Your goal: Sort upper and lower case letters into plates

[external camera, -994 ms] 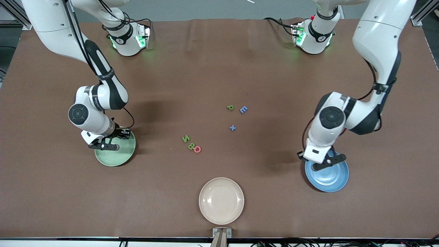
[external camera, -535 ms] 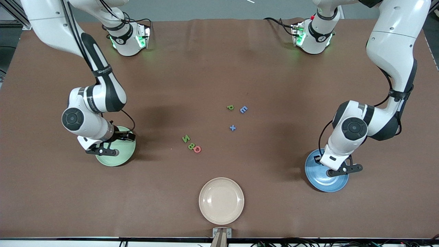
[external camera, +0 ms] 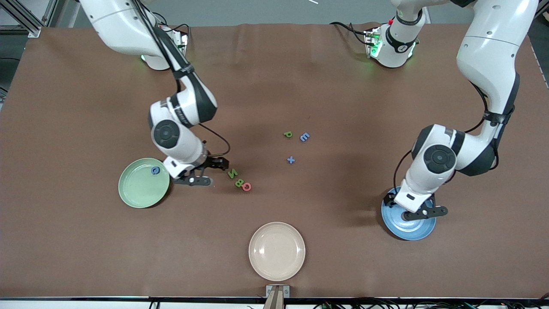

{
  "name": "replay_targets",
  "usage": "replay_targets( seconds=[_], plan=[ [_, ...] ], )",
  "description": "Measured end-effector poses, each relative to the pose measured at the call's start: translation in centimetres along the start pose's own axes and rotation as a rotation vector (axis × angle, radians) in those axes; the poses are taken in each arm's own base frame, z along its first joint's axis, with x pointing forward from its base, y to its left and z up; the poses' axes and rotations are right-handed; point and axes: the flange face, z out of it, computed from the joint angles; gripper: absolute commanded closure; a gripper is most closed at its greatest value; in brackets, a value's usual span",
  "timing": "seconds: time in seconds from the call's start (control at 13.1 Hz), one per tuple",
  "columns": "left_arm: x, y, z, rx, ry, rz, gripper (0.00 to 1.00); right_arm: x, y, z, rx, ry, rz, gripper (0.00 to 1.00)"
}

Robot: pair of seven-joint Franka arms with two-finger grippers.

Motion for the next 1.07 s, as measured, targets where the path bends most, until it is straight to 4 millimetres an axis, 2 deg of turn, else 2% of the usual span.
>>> replay_targets(
  seconds=[0.08, 0.23, 0.46, 0.61, 0.69, 0.92, 1.07],
  plan=[
    [-1.3, 1.8, -0.6, -0.011, -0.012, -0.017, 0.00, -0.2, -1.3, 1.0, -0.003, 0.000, -0.014, 0.03],
    [-4.8, 6.0, -1.1, -0.039, -0.047, -0.071, 0.00, 0.1, -2.7, 2.7, -0.005, 0.007, -0.033, 0.04],
    [-10.3, 12.1, -1.8, -0.073, -0.105, -0.222, 0.01, 0.6, -3.0, 4.8, -0.002, 0.034, -0.074, 0.09],
    [-13.7, 15.3, -2.2, -0.095, -0.132, -0.307, 0.03, 0.5, -3.3, 5.5, -0.001, 0.040, -0.098, 0.12],
    [-15.6, 16.9, -2.0, -0.107, -0.143, -0.351, 0.06, 0.4, -3.4, 5.7, -0.002, 0.039, -0.111, 0.14],
    [-21.7, 22.1, -1.6, -0.095, -0.182, -0.464, 0.24, -0.1, -3.6, 6.2, -0.006, 0.033, -0.139, 0.18],
    [-24.6, 24.3, -1.2, -0.079, -0.202, -0.496, 0.29, -0.6, -3.5, 7.1, -0.009, 0.036, -0.148, 0.30]
  ],
)
